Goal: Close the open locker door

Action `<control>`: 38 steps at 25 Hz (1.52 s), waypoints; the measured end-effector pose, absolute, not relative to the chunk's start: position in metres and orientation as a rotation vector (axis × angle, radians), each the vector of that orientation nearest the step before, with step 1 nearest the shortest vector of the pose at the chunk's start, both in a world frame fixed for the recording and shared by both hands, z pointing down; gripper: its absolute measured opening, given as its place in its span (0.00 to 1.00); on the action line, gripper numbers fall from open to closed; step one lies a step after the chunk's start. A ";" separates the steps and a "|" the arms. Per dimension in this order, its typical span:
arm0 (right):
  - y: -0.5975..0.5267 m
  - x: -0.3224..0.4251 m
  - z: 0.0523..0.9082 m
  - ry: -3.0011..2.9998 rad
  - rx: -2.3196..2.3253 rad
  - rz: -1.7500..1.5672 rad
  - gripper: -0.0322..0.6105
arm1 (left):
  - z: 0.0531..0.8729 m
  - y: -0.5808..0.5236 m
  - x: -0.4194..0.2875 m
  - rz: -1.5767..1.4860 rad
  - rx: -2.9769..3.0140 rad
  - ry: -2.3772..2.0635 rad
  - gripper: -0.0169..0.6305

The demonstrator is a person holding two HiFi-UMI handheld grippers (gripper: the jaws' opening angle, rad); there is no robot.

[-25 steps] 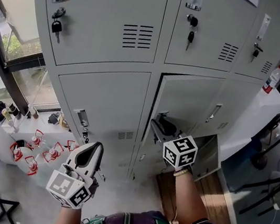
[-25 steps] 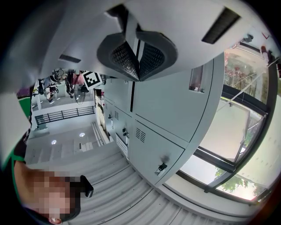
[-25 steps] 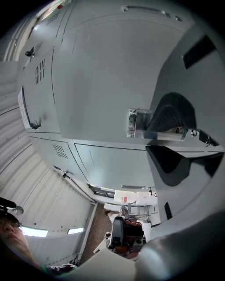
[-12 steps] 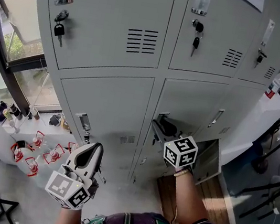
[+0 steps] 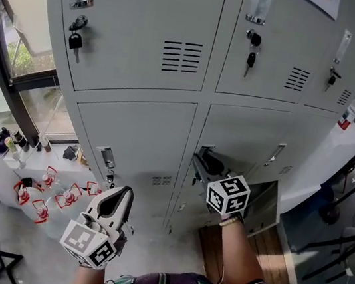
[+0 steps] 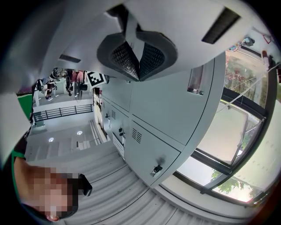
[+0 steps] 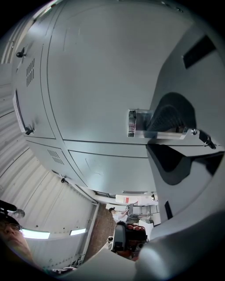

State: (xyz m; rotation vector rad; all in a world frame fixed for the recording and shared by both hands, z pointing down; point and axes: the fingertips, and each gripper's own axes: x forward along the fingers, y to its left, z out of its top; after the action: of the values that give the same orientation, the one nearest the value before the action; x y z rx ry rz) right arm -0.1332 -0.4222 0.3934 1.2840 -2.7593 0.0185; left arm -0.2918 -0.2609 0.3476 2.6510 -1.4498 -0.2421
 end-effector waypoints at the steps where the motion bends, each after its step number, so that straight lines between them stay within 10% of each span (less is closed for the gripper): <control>1: -0.422 -0.133 0.393 -2.764 1.282 0.023 0.18 | 0.348 -0.261 -0.291 -0.242 2.651 -1.448 0.06; 38: -0.367 -0.089 0.378 -2.703 1.441 -0.078 0.20 | 0.348 -0.226 -0.282 -0.204 2.663 -1.483 0.06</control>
State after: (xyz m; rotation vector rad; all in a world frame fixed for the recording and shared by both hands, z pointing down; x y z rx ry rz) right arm -0.0888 -0.3674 0.3781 1.4413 -2.7033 -0.0780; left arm -0.2816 -0.2259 0.3475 2.6629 -1.4827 -0.2035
